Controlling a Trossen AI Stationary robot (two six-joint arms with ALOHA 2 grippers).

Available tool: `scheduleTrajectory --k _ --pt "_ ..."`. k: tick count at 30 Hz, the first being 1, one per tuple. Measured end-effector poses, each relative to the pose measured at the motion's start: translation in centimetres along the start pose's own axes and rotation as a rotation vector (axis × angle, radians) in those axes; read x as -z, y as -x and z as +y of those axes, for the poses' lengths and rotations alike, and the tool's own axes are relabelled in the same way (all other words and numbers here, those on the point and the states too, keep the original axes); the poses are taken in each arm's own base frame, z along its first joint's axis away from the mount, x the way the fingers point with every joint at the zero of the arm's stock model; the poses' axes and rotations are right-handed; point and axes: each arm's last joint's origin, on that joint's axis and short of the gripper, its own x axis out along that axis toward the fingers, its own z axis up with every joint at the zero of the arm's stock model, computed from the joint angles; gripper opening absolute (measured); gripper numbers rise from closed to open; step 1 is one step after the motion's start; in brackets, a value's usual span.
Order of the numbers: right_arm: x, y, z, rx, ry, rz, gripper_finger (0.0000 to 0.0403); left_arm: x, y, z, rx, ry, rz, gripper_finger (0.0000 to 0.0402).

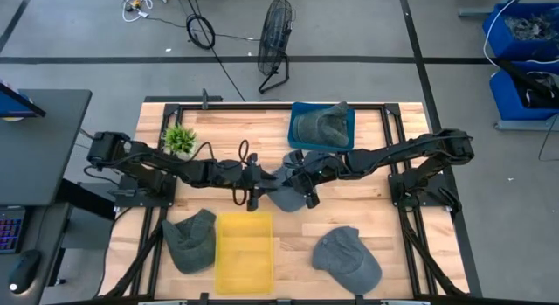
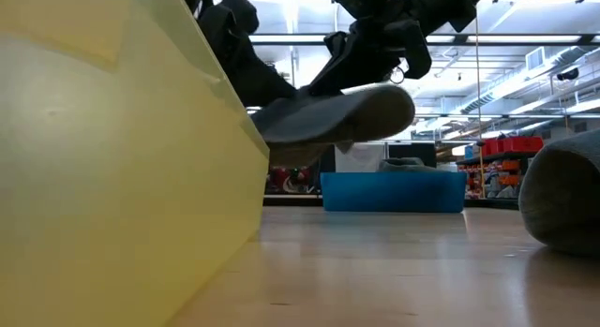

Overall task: Pick & Place hat
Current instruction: Put the top gray cap into the yellow bin

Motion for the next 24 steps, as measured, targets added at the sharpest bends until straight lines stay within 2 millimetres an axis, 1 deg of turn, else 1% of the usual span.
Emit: scheduleTrajectory --k 3,5,7,11,12,16,19,21,24 --pt "0.0 0.0 0.0 -0.001 -0.001 0.001 0.0008 0.3 -0.2 0.0 0.001 -0.001 0.013 0.0168" --pt "0.0 0.0 0.0 0.000 -0.009 0.002 0.0008 0.3 -0.2 0.0 0.000 -0.002 0.016 0.0147" --pt "0.0 0.0 0.0 0.000 -0.014 0.001 0.0011 0.3 -0.2 0.0 0.000 -0.002 0.015 0.0111" --pt "0.1 0.0 0.0 0.000 -0.021 0.009 0.0027 0.3 -0.1 0.0 0.001 0.002 0.015 0.0020" --pt "0.1 0.0 0.0 0.006 -0.029 0.018 0.0032 0.3 -0.1 0.0 0.000 0.013 0.017 0.0013" --pt "0.5 0.1 0.1 0.056 -0.041 0.095 0.0057 0.3 -0.1 -0.3 0.005 0.029 0.017 0.0006" --pt "0.3 0.5 0.5 0.050 -0.081 0.104 0.0075 -0.1 0.5 -0.8 0.024 0.022 0.009 0.0005" --pt "0.0 1.2 0.9 0.034 -0.088 0.110 0.0087 -0.6 1.2 -1.3 0.037 0.008 0.002 0.0005" --pt "-0.6 2.7 1.3 0.028 -0.086 0.111 0.0101 -2.2 3.1 -2.2 0.060 -0.046 -0.009 0.0005"
